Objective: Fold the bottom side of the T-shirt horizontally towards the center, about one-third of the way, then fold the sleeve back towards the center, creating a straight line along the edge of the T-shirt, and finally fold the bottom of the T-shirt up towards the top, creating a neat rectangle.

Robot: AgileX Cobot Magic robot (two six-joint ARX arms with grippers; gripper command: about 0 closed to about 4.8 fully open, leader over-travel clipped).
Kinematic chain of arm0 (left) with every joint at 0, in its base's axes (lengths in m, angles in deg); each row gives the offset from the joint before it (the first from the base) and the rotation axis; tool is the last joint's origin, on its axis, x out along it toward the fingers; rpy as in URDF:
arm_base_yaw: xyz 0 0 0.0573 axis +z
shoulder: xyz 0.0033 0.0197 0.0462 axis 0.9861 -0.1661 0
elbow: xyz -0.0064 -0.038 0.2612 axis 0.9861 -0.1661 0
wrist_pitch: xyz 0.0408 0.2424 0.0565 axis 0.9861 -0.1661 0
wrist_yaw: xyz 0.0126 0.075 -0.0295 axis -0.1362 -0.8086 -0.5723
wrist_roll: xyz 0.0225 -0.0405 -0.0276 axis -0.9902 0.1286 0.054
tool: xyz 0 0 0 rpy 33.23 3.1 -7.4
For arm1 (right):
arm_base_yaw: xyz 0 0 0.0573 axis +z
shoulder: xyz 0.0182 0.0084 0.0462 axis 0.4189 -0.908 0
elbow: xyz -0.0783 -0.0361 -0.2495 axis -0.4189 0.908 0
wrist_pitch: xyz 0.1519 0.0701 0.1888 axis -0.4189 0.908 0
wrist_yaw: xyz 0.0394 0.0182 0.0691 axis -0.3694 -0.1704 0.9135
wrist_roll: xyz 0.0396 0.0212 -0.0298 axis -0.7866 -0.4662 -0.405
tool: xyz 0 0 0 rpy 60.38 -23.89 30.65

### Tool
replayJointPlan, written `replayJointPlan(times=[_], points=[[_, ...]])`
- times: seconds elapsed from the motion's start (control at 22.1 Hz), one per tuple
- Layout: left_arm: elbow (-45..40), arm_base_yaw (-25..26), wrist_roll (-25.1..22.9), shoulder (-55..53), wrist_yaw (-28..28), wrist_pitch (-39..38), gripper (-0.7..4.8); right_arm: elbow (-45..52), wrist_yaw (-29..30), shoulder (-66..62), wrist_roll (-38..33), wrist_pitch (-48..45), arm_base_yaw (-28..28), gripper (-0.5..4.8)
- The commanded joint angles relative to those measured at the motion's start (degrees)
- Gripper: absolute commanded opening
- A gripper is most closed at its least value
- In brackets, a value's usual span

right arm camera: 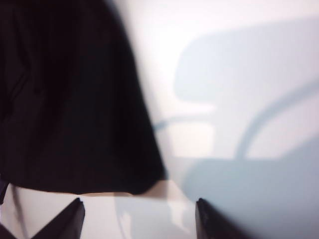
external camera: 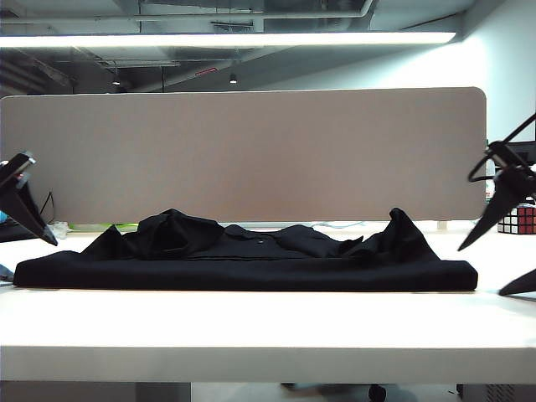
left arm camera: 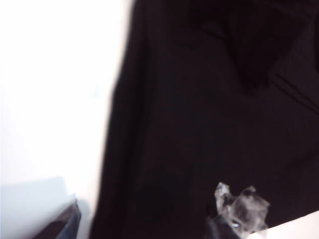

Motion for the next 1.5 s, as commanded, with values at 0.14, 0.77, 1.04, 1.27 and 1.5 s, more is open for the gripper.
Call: replayJointPlan(times=[0.14,0.77,1.04,1.27,1.5], points=[[0.13,-2.56,0.85,-0.35,-0.9,0.57,3.15,-0.11,-1.33,-2.45,-1.46,-3.91,2.56,3.12],[0.2,-4.63,1.03,-4.35,0.52,0.81,3.14,-1.4,-1.44,-8.63,-4.44,-11.1,4.02,3.11],[0.17,-4.61,0.76,-4.35,0.66,1.01,1.99,-3.63,-1.75,-9.73,-4.61,-10.93,5.53,2.59],[0.17,-4.57,-0.7,-4.35,3.19,1.64,0.1,-3.63,-1.09,-9.7,-3.23,-10.25,5.79,-0.09],[0.15,-3.69,-2.71,-1.86,6.54,-3.45,-0.06,-3.61,1.49,-6.05,-0.52,-7.72,5.86,-0.09]])
